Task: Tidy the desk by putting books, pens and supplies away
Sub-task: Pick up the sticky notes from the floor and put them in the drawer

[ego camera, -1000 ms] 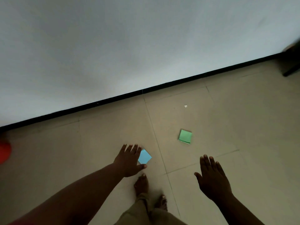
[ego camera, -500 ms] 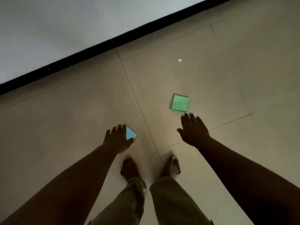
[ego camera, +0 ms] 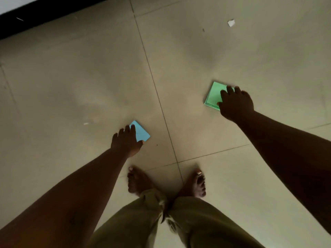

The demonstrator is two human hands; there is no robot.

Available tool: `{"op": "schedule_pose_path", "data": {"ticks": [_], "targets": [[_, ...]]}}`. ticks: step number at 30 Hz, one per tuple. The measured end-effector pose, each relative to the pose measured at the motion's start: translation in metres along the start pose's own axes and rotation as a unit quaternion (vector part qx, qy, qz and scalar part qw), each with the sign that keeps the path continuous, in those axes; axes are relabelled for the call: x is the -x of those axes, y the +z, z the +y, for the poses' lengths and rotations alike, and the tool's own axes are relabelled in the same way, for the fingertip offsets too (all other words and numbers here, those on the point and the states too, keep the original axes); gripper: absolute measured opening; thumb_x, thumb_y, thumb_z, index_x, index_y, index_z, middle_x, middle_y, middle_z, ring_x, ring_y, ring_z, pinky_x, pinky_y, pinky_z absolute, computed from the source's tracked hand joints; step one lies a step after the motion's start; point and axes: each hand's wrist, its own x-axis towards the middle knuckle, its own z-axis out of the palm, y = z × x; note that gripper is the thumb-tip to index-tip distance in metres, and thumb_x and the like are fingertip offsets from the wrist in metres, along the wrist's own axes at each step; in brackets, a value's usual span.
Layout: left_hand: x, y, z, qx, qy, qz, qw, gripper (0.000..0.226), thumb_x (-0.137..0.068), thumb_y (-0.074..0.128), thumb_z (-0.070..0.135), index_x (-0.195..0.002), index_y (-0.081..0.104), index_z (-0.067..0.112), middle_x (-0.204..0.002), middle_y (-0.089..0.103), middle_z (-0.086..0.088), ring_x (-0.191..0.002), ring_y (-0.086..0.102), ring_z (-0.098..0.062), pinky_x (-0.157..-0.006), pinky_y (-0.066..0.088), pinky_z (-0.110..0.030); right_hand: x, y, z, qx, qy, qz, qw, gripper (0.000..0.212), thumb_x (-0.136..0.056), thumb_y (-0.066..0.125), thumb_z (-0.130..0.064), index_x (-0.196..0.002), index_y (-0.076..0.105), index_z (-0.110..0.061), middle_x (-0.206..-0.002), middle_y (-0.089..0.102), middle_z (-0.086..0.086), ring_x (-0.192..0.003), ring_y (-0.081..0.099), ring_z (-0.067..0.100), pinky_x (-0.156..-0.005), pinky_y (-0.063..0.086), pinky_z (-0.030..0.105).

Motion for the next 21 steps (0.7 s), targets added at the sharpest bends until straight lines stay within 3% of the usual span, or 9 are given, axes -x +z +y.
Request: {"op": "schedule_pose_path", "data": {"ticks": [2,5,8,11,15,18,21], "targets": [[-0.004,0.01,-0.004,0.016,-0.019,-0.001,1.0,0.083,-0.091,0.051,0.051,-0.151,0.009,0.011,-0.157,0.018,-0.012,-0.141,0.024,-0.031,-0.11,0.027,-0.047,-0.01,0.004,-0.002,-0.002,0.015,0.005,1.0,0.05,-0.091,0.052,-0.036,-0.129,0.045,-0.004,-0.146,0.035,0.021,-0.13,0.036,0.04,-0.099,0.035,0.047],[-0.008,0.024,-0.008,0.036,-0.042,-0.021,0.998,0.082,-0.092,0.052,0.047,-0.152,0.008,0.013,-0.159,0.013,-0.012,-0.143,0.02,-0.032,-0.11,0.027,-0.049,-0.025,0.011,-0.007,-0.034,0.049,0.008,0.998,0.064,-0.087,0.06,-0.036,-0.136,0.034,-0.003,-0.145,0.034,0.022,-0.124,0.04,0.042,-0.093,0.039,0.049],[-0.013,0.03,-0.008,0.072,-0.052,0.003,0.996,0.072,-0.093,0.055,0.04,-0.149,0.019,0.014,-0.158,0.014,-0.013,-0.143,0.02,-0.031,-0.107,0.031,-0.049,-0.034,0.019,-0.009,-0.065,0.071,-0.002,0.995,0.082,-0.086,0.063,-0.036,-0.146,0.017,-0.004,-0.151,0.026,0.021,-0.134,0.031,0.041,-0.099,0.037,0.051],[-0.019,0.033,-0.006,0.106,-0.069,0.029,0.992,0.07,-0.09,0.062,0.036,-0.145,0.026,0.013,-0.158,0.012,-0.014,-0.144,0.018,-0.031,-0.105,0.035,-0.05,-0.041,0.025,-0.009,-0.07,0.071,-0.004,0.995,0.087,-0.085,0.064,-0.035,-0.147,0.013,-0.004,-0.151,0.025,0.021,-0.136,0.028,0.041,-0.101,0.036,0.052],[-0.024,0.035,-0.003,0.108,-0.083,0.056,0.989,0.077,-0.083,0.07,0.034,-0.142,0.027,0.007,-0.141,0.038,-0.015,-0.13,0.039,-0.032,-0.095,0.042,-0.049,-0.038,0.024,-0.013,-0.071,0.083,0.025,0.994,0.083,-0.081,0.069,-0.034,-0.143,0.023,-0.002,-0.133,0.043,0.027,-0.116,0.045,0.044,-0.092,0.039,0.049],[-0.023,0.037,0.0,0.049,-0.1,0.082,0.99,0.078,-0.086,0.067,0.032,-0.142,0.021,0.004,-0.123,0.05,-0.014,-0.112,0.053,-0.032,-0.083,0.045,-0.044,-0.031,0.019,-0.011,-0.054,0.137,0.047,0.988,0.078,-0.074,0.074,-0.044,-0.128,0.04,0.0,-0.119,0.048,0.028,-0.111,0.045,0.042,-0.091,0.036,0.048],[-0.024,0.037,0.003,0.121,-0.123,0.071,0.982,0.065,-0.09,0.06,0.026,-0.14,0.024,0.006,-0.123,0.053,-0.015,-0.113,0.054,-0.034,-0.087,0.045,-0.047,-0.021,0.015,-0.005,-0.037,0.144,0.044,0.988,0.067,-0.072,0.071,-0.054,-0.111,0.055,-0.002,-0.109,0.054,0.024,-0.106,0.047,0.04,-0.09,0.034,0.045]]}}
